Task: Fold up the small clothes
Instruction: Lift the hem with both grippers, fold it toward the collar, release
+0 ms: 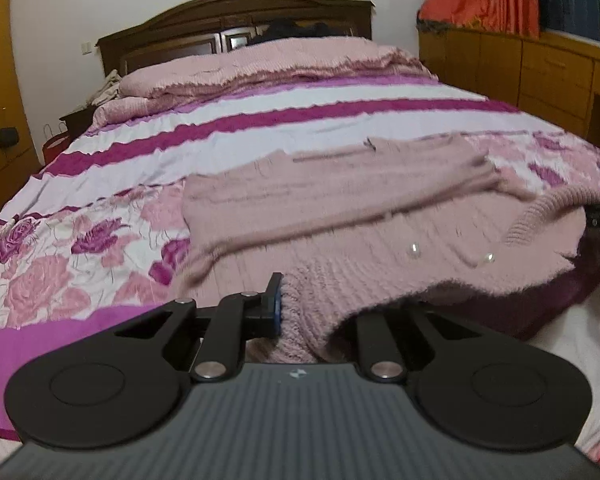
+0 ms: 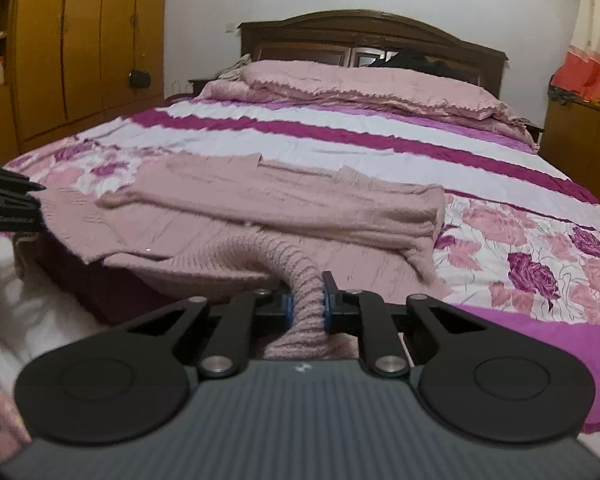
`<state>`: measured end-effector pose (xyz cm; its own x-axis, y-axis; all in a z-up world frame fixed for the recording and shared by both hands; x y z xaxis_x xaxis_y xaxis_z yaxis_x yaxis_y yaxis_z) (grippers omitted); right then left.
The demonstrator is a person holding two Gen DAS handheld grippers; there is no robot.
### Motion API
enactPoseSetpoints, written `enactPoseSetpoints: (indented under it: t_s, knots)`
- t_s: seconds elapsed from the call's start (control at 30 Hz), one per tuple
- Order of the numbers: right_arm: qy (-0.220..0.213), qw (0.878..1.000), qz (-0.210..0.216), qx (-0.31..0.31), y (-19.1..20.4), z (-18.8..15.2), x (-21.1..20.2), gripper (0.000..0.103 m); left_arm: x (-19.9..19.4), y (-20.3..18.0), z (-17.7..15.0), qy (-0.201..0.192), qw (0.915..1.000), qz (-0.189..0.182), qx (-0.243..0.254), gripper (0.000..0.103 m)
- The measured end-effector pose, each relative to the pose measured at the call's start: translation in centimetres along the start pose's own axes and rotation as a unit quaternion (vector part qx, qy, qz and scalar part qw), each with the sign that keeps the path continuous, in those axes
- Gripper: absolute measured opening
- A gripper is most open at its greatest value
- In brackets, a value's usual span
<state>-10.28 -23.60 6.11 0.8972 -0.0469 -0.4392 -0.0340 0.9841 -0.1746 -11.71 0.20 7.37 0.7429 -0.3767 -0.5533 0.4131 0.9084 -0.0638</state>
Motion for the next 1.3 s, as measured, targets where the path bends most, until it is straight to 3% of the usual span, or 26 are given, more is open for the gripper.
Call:
enactPoseSetpoints:
  t_s: [0.37,0.8,1.07,1.3]
  knots:
    - [-0.027,0.999,-0.013,0.037,-0.3,3.6,2.5,0.015,0.9,1.3,3.9,-0.044,0.999,0.007,0.0,0.016]
    - [-0.065,0.994,-0.06,0.065,-0.9,8.7,6.4,0.014,4.7,4.0,11.6,-0.095,0.9953,0.013,0.017,0.015]
    - [-0.056,0.993,-0.092,0.038,-0.1,10.9,11.0,0.014,10.9,6.8,15.7,-0.082,0.9964,0.013,0.013,0.015]
    - [-0.014,0.995,-0.104,-0.004,1.6,9.9,17.9,0.014,19.3,9.9,15.3,-0.02,0.9995,0.026,0.0,0.015]
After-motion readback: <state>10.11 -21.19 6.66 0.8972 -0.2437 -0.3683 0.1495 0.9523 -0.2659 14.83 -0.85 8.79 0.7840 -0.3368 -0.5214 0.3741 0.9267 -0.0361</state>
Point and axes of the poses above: each gripper's, at about its wrist camera, not at the fingertips, and x roughly the way its jaws point, y to its left, z to its top, the point moved 1 cm from there along x, roughly the way its jaws point, and after that the axes turned 15 degrees about -z, right-handed, at the moved point
